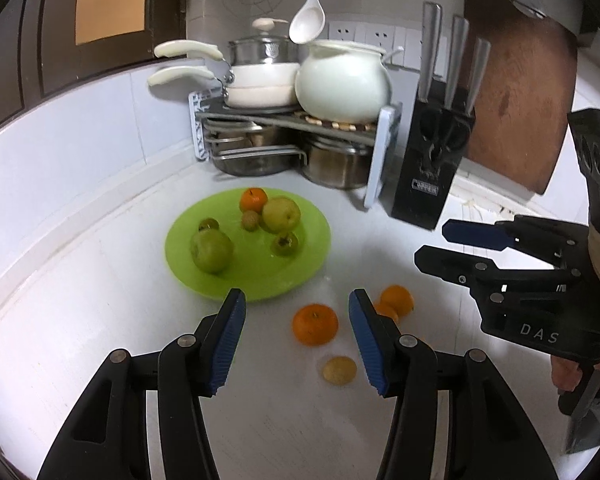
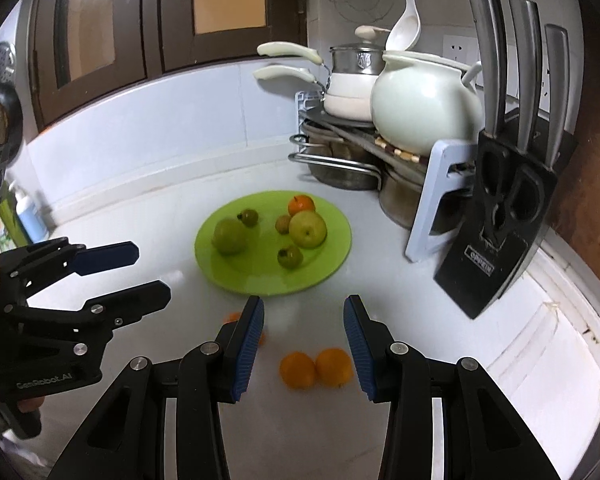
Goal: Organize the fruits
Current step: 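Withdraw both grippers from the plate toward the loose fruits, then grasp the second brown round fruit with the left gripper while the right grasps an orange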
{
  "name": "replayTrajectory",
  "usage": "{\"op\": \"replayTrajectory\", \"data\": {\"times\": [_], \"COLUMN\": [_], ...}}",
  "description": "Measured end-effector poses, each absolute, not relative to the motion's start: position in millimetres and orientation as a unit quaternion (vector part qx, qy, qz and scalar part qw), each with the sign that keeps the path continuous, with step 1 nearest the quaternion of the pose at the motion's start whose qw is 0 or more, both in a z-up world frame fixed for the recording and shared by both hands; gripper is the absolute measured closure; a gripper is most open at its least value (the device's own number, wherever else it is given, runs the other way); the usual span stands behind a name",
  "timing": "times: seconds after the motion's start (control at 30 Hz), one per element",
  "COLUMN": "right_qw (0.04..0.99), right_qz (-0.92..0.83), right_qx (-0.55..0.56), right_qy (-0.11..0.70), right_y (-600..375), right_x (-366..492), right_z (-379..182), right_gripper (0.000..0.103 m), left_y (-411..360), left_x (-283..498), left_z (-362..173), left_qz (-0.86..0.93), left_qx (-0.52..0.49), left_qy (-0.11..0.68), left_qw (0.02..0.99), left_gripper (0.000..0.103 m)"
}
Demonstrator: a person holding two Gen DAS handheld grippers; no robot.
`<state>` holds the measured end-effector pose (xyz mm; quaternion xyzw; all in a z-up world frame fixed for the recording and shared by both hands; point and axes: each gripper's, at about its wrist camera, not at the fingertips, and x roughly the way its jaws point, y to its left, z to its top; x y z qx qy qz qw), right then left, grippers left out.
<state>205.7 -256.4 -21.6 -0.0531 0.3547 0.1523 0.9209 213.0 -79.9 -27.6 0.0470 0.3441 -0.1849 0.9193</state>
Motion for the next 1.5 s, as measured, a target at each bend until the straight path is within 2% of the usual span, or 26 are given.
{"op": "replayTrajectory", "data": {"times": [0.63,0.77,1.1,1.2,1.4,1.5], "right_qw": [0.899,0.894,0.892,0.891,0.889,0.887], "right_qz": [0.177,0.176,0.176,0.177,0.181,0.181], "right_qx": [-0.112,-0.122,-0.122,-0.124,-0.130,-0.136], "right_qy": [0.386,0.393,0.397,0.398,0.399,0.402], "right_y": [-246,-243,-241,-240,-236,-234], "right_x": [194,197,203,203,206,206], "right_z": [-84,-94,-100,-101,-105,-107], "right_gripper": [0.060,0.060,0.061,0.061,0.062,0.068], "left_y": [-110,-111,-116,-117,-113,-109], "left_x": [204,208,216,216,220,223], "left_z": [-101,-109,-114,-115,-110,-106], "left_qz": [-0.226,-0.229,-0.241,-0.246,-0.240,-0.234], "left_qx": [0.104,0.105,0.105,0.106,0.097,0.089], "left_qy": [0.391,0.400,0.405,0.407,0.404,0.401], "left_qw": [0.886,0.881,0.876,0.873,0.877,0.881], "left_gripper": [0.051,0.058,0.067,0.073,0.074,0.074]}}
